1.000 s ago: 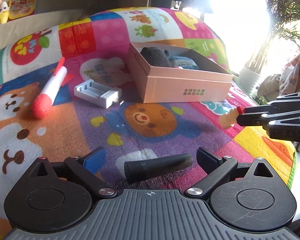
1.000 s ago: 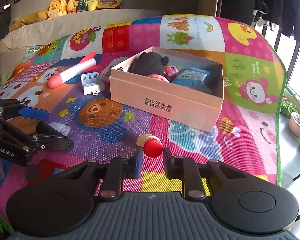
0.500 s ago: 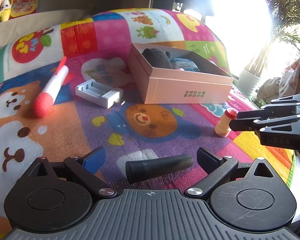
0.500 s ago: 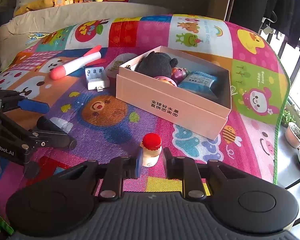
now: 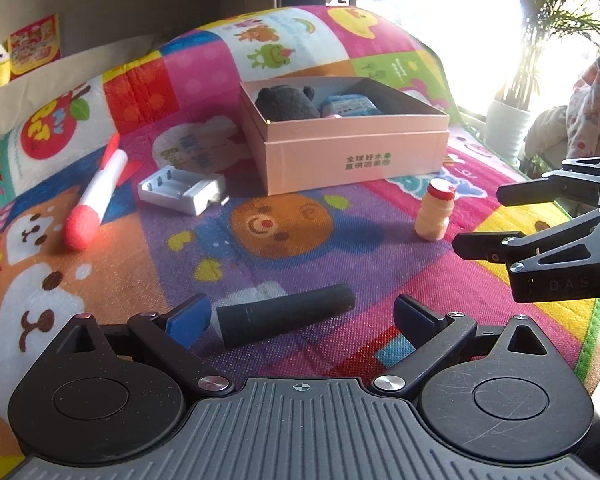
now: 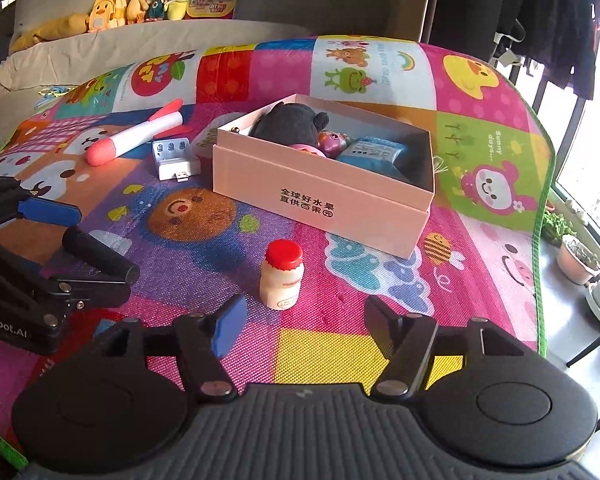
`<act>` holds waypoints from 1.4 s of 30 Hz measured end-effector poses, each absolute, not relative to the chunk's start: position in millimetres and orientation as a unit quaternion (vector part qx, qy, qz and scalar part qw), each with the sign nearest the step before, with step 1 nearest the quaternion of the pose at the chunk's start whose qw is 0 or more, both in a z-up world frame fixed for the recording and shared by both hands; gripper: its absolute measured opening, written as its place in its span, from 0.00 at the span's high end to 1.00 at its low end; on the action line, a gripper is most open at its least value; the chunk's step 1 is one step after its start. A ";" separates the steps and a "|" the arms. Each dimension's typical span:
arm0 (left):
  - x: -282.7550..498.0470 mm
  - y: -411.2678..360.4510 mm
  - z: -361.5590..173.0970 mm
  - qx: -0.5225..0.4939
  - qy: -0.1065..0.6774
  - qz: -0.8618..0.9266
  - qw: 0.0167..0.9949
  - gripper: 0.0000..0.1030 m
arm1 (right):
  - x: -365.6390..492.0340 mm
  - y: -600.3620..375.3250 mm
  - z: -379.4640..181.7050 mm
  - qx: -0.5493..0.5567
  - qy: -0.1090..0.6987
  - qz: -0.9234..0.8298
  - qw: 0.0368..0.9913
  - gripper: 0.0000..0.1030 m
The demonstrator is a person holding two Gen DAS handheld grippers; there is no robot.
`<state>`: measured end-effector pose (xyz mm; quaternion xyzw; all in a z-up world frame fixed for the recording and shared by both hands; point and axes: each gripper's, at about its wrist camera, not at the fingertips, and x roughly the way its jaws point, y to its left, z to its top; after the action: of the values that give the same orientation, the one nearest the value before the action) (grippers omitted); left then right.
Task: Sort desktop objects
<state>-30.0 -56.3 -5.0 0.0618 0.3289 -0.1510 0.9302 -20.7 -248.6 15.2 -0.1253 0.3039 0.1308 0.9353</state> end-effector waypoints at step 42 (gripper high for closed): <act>-38.2 -48.4 10.2 0.056 0.321 -0.168 0.930 0.21 | 4.6 -247.5 21.2 -0.065 0.298 0.164 0.938 0.76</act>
<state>-38.2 -48.4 10.2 0.0559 0.3211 -0.1679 0.9303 4.6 -247.5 21.2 -0.0650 0.2983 0.1640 0.9380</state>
